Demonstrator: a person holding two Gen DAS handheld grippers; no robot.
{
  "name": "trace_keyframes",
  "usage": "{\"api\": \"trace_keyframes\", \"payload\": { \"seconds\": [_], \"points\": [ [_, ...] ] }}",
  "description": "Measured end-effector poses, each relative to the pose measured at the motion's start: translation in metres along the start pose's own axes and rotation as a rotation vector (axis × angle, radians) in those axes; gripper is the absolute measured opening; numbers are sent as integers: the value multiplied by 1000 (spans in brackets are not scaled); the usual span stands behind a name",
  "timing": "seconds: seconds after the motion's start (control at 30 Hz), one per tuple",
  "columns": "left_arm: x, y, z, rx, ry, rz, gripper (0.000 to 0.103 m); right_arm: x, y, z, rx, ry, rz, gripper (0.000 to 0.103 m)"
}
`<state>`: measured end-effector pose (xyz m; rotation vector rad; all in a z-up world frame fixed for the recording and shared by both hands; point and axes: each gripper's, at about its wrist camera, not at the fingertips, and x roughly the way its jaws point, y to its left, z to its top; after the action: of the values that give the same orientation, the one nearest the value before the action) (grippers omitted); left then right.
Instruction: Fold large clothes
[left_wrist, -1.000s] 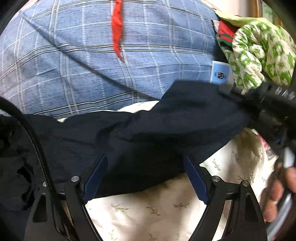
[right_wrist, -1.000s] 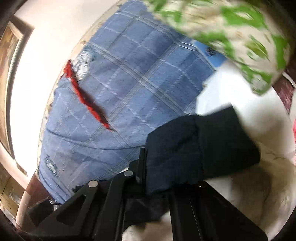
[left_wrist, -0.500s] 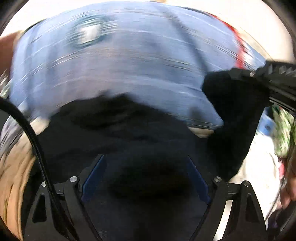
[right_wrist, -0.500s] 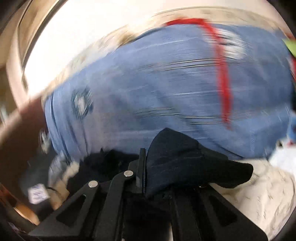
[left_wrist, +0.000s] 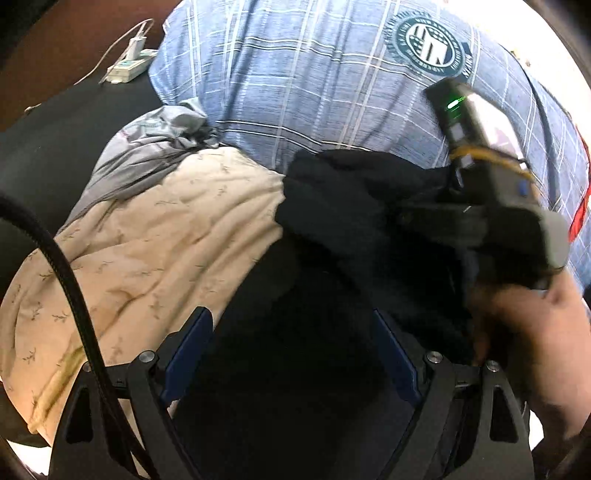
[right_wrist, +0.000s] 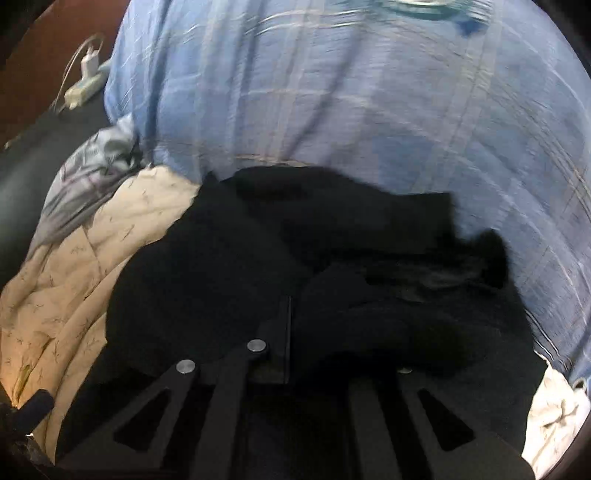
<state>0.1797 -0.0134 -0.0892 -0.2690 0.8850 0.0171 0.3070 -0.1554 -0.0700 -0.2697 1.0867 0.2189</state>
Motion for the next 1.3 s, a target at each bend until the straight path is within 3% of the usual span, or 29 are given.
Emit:
{"api": "trace_keyframes", "payload": {
  "seconds": [0.1, 0.17, 0.23, 0.47, 0.63, 0.7, 0.8, 0.87, 0.93, 1.0, 1.1, 1.2, 1.3],
  "points": [
    [1, 9, -4, -2, 4, -10, 87, 12, 11, -5, 24, 47, 52, 21],
    [3, 11, -8, -6, 17, -23, 87, 0, 6, -11, 66, -17, 158, 48],
    [3, 12, -12, -17, 32, -35, 87, -14, -4, -15, 76, -68, 257, 61],
    [1, 6, -22, -20, 44, -68, 87, -55, -94, -26, 345, -198, 441, 61],
    [3, 1, -22, -19, 52, -82, 87, -69, -117, -31, 387, -217, 372, 66],
    [7, -4, -18, 5, 60, -85, 87, -66, -118, -36, 387, -172, 404, 70],
    [12, -37, -3, 142, 100, -169, 86, -73, -144, -48, 518, -176, 443, 70],
    [12, -68, 12, 272, 94, -174, 87, -84, -171, -69, 637, -200, 450, 70],
    [16, -102, 26, 407, 69, -113, 90, -102, -189, -98, 656, -189, 379, 71],
    [33, -137, 25, 569, 45, -7, 91, -113, -191, -121, 643, -182, 334, 71],
    [64, -174, 3, 824, -28, 180, 91, -135, -196, -169, 667, -219, 364, 73],
    [85, -186, -11, 929, -92, 279, 92, -146, -199, -209, 709, -258, 413, 74],
    [93, -198, -18, 961, -122, 338, 90, -153, -196, -235, 732, -310, 448, 74]
  ]
}}
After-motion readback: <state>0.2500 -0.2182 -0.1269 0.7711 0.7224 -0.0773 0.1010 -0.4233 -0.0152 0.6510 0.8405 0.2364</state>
